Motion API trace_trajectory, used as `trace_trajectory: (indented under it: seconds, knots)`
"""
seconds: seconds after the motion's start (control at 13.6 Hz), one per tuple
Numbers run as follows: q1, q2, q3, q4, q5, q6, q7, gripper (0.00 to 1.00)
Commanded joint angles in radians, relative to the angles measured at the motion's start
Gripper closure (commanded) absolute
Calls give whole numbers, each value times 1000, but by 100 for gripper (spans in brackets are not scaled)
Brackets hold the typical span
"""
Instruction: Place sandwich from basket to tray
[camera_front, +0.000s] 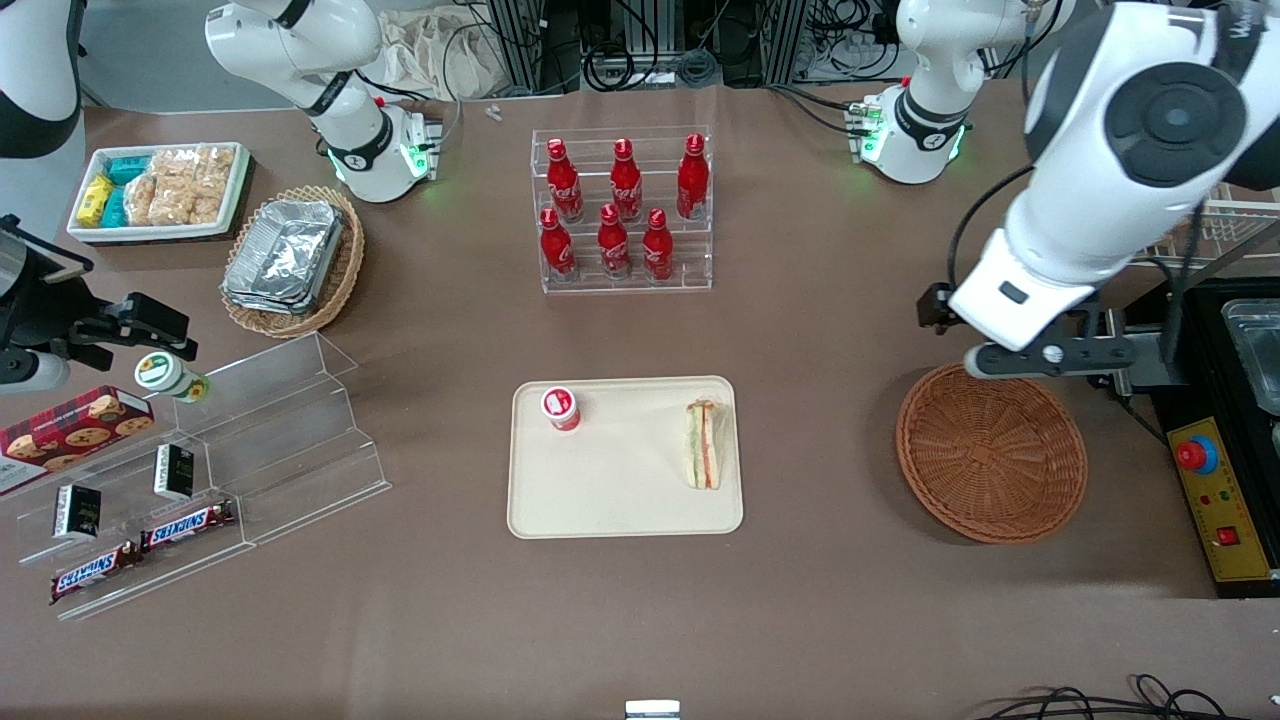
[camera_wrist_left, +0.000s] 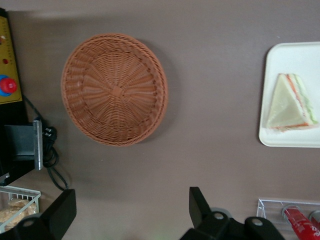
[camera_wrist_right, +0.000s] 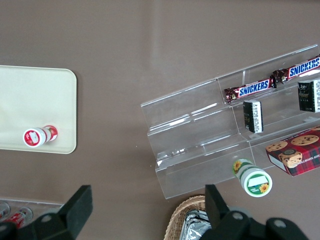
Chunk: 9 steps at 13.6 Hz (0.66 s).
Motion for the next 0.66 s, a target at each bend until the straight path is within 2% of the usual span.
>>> trace_trajectory:
  seconds: [0.0, 0.07, 0.15, 0.29, 0.37, 0.44, 0.59]
  knots:
    - [47, -32, -3, -12, 1, -25, 39, 0]
    - [42, -43, 32, -10, 1, -33, 71, 0]
    - [4, -53, 117, -12, -9, -53, 110, 0]
    - [-115, -90, 327, -16, -65, -56, 215, 0]
    - [-149, -112, 401, -22, -99, -59, 254, 0]
    - [-155, -125, 437, -33, -107, -59, 289, 0]
    - [-148, -130, 446, -36, -110, -48, 317, 0]
